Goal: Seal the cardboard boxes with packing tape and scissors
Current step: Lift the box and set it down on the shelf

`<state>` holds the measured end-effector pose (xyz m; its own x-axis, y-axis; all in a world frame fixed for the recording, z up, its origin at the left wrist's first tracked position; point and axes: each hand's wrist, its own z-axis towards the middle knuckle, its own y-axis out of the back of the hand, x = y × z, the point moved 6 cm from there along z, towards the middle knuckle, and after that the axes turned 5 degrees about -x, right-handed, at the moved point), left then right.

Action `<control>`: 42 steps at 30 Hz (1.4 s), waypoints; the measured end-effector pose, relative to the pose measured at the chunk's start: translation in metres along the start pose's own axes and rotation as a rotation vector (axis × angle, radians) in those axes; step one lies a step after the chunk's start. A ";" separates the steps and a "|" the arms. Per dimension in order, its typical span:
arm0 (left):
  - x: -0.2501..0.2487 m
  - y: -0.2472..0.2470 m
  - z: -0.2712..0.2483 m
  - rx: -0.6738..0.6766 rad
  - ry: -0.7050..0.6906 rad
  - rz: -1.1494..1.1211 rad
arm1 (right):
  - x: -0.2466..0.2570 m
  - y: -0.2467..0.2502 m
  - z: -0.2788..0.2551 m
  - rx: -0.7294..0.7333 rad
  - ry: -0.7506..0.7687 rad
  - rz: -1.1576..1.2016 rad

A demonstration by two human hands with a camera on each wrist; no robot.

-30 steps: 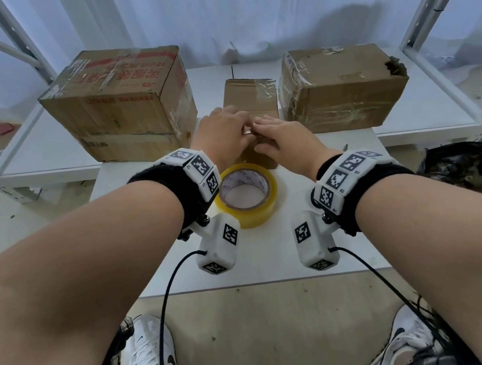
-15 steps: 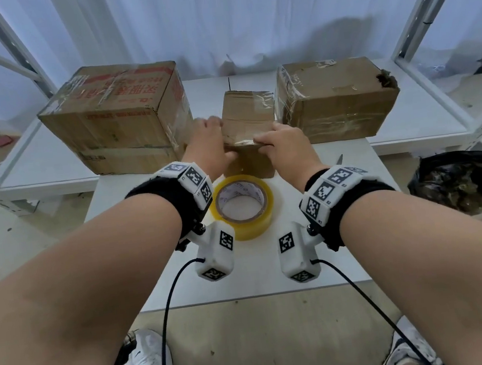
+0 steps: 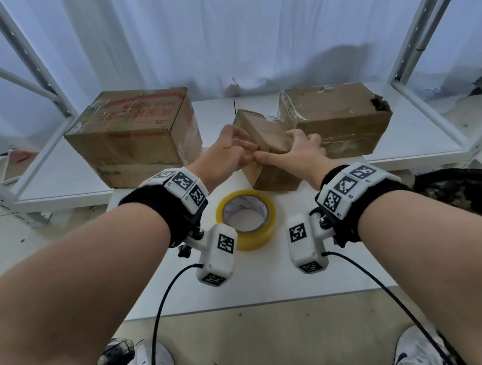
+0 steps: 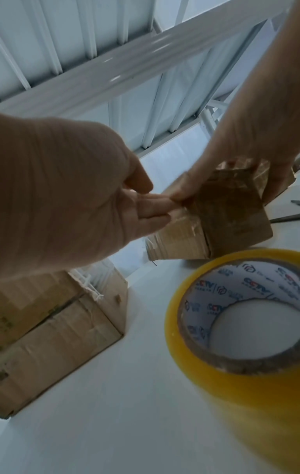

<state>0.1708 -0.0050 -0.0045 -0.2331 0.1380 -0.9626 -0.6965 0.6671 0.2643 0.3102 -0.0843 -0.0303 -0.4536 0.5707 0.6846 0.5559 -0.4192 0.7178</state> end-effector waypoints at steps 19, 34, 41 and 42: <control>0.021 0.051 0.012 -0.258 0.027 0.133 | -0.011 0.013 0.001 0.052 -0.139 0.786; 0.009 0.053 0.011 -0.246 -0.039 -0.068 | -0.015 0.020 0.003 -0.007 -0.257 1.026; 0.021 0.067 0.015 -0.474 0.037 -0.058 | 0.006 0.011 0.000 0.083 -0.238 1.063; 0.020 0.069 0.014 -0.496 0.030 -0.054 | 0.006 0.010 -0.001 0.086 -0.247 1.051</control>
<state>0.1278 0.0536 -0.0062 -0.2017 0.0870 -0.9756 -0.9452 0.2437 0.2171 0.3123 -0.0853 -0.0190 0.4257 0.0848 0.9009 0.6359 -0.7363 -0.2312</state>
